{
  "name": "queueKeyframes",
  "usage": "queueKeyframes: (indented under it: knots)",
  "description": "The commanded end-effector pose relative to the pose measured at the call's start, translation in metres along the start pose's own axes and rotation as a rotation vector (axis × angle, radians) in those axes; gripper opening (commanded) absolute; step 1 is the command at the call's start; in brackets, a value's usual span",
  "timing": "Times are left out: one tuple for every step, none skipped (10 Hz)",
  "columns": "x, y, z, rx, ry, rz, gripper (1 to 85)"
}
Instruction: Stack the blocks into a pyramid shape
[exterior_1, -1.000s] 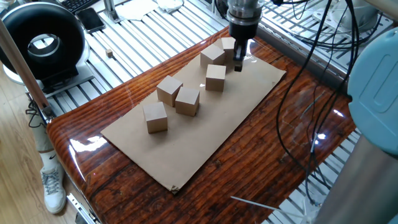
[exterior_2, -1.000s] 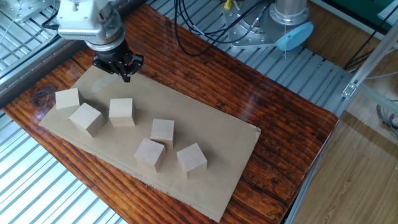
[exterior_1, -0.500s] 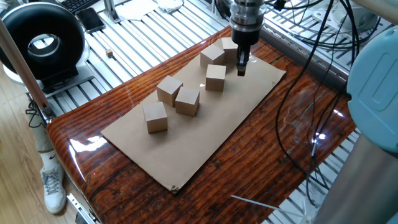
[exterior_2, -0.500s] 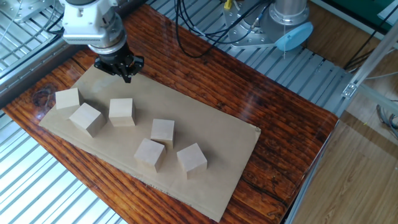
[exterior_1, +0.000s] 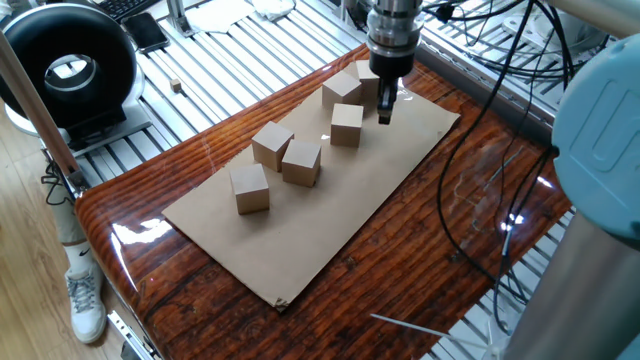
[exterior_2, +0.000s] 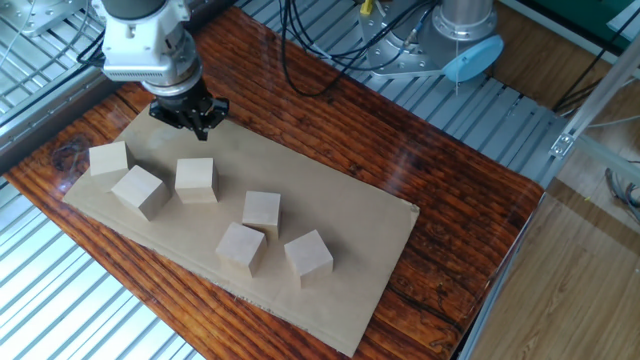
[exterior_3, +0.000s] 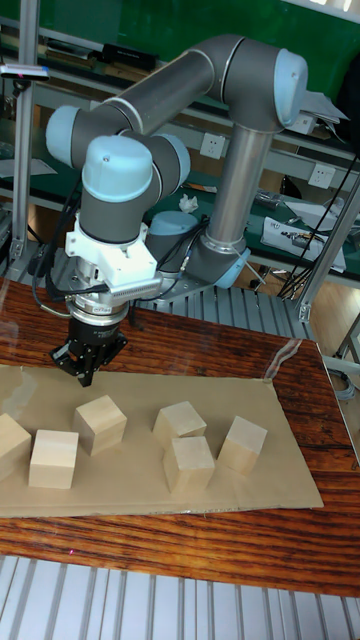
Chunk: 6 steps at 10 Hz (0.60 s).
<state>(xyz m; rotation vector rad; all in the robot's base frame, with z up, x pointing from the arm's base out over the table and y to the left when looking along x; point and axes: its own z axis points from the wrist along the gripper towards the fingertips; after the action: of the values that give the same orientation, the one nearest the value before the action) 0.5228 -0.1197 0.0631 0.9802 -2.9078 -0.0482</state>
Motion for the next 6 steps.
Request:
queueKeyframes:
  knots:
    - [-0.009, 0.000, 0.003, -0.010, -0.023, 0.013, 8.0]
    - [-0.011, 0.000, 0.003, -0.012, -0.026, 0.014, 8.0]
    - [-0.012, 0.000, 0.003, -0.014, -0.027, 0.017, 8.0]
    - [-0.014, 0.000, 0.002, -0.014, -0.027, 0.020, 8.0]
    - [-0.017, -0.001, 0.001, -0.012, -0.028, 0.022, 8.0]
    - [-0.021, -0.002, 0.000, -0.008, -0.031, 0.027, 8.0]
